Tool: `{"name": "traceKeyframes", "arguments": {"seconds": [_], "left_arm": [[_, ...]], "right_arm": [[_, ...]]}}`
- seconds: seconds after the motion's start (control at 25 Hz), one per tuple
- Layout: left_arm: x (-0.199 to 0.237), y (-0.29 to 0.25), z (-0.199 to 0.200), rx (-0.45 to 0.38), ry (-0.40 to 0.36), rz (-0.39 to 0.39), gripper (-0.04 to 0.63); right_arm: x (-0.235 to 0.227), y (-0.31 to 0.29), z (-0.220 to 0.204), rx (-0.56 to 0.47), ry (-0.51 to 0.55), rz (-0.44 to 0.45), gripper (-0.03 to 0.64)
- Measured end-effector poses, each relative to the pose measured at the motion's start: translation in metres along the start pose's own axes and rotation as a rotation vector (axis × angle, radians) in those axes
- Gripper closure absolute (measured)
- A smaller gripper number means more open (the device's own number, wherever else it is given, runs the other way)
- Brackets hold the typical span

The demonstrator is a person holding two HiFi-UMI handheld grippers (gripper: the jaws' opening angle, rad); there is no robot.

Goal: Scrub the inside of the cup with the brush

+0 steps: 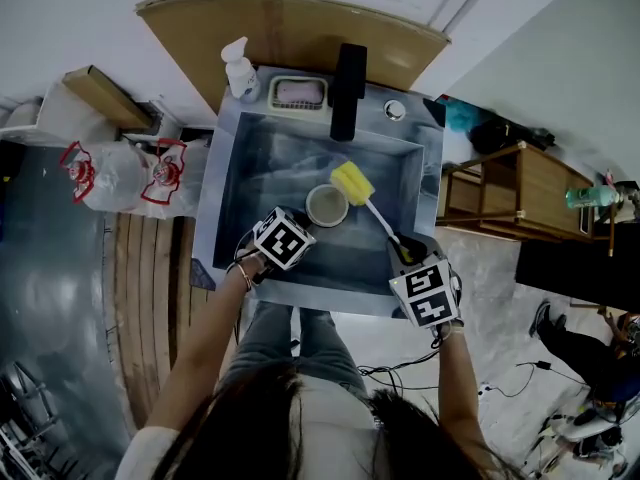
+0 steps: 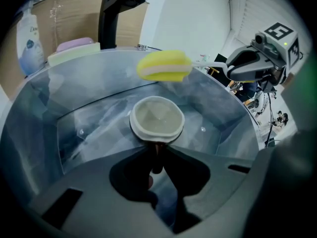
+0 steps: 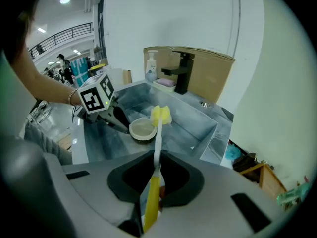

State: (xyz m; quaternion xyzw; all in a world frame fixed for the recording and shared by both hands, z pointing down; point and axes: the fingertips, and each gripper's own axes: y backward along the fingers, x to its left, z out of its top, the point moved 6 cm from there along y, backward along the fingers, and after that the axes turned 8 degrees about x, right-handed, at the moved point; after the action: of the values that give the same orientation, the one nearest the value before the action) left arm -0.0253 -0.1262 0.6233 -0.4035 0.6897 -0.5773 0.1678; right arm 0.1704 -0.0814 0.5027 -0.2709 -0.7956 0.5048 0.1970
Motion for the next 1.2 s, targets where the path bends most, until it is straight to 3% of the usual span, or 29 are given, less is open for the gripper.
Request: {"name": "traceKeyframes", "arguments": {"seconds": [0.44, 1.2], "left_arm": [[0.0, 0.001, 0.0, -0.001, 0.008, -0.019, 0.523], [-0.001, 0.001, 0.0, -0.002, 0.02, -0.039, 0.524]], "right_arm": [[0.024, 0.002, 0.002, 0.174, 0.18, 0.037, 0.56], [0.036, -0.017, 0.05, 0.422, 0.415, 0.047, 0.56]]}}
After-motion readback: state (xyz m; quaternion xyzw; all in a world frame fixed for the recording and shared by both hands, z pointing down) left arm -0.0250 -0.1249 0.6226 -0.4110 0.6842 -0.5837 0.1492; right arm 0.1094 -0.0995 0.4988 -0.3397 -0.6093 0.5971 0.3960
